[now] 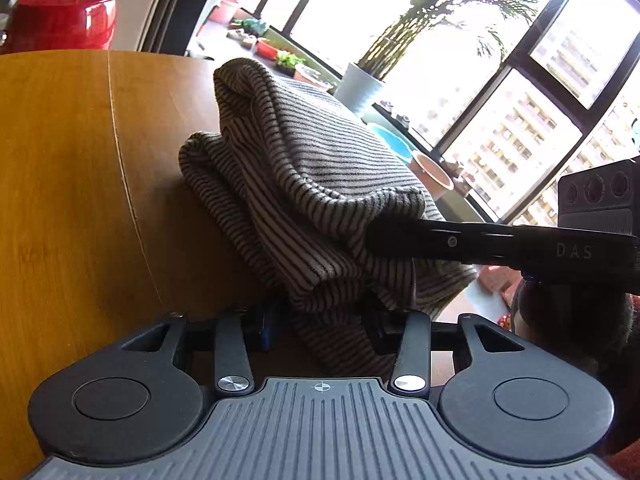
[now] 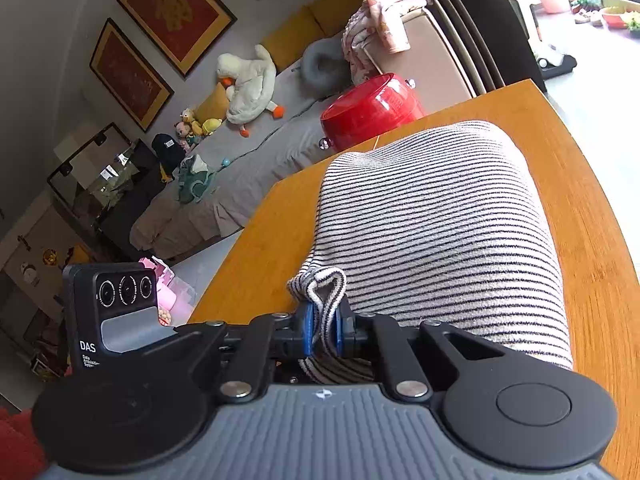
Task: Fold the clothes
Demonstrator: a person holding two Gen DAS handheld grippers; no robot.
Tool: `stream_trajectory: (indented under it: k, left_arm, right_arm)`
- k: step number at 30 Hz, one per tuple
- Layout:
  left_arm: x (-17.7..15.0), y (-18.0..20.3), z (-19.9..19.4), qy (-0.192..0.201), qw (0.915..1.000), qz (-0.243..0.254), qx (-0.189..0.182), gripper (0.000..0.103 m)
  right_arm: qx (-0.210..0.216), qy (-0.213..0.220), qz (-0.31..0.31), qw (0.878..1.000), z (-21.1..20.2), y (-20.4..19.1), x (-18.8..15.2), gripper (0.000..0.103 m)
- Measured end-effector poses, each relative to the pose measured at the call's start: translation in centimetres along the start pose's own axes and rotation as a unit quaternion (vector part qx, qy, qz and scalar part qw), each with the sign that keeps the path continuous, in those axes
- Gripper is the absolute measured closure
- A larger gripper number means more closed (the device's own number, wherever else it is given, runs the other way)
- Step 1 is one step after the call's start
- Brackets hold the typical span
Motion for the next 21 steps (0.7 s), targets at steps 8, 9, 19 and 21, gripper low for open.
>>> stream_trajectory:
  k: [8,9,19,21]
  left_arm:
    - [-1.5,0.7,-1.8,-0.006,0.9996,0.026,-0.001,0.054]
    - [-1.6,1.1,-1.8,-0.006,0.9994,0.033,-0.001,0.053]
    - [-2.4,-0.9,-6.0,0.024,0.9993,-0.004,0.028,0.041]
    - [-2.2,-1.5,-6.4,0.034,0.9986,-0.033,0.022,0.042]
  right_arm:
    - [-0.101,0.063,-0.292,0.949,0.1,-5.3,-2.9,0.048]
    - [-0.102,0.059,-0.305,0.945,0.6,-5.6,-3.0,0.046]
    - [-0.137,0.023,-0.429,0.893,1.3,-6.0,-5.4,0.031]
    - [-0.151,0.036,-0.449,0.880,1.7,-5.9,-6.0,0.032]
Point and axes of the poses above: each gripper's, at about its wrist camera, not at the fingertips, and z roughly the way its jaws point, y to its right, x to its top, the point moved 9 cm from there along z, roughly the way its jaws point, and after that the axes turned 14 degrees about z, right-handed, at the moved point
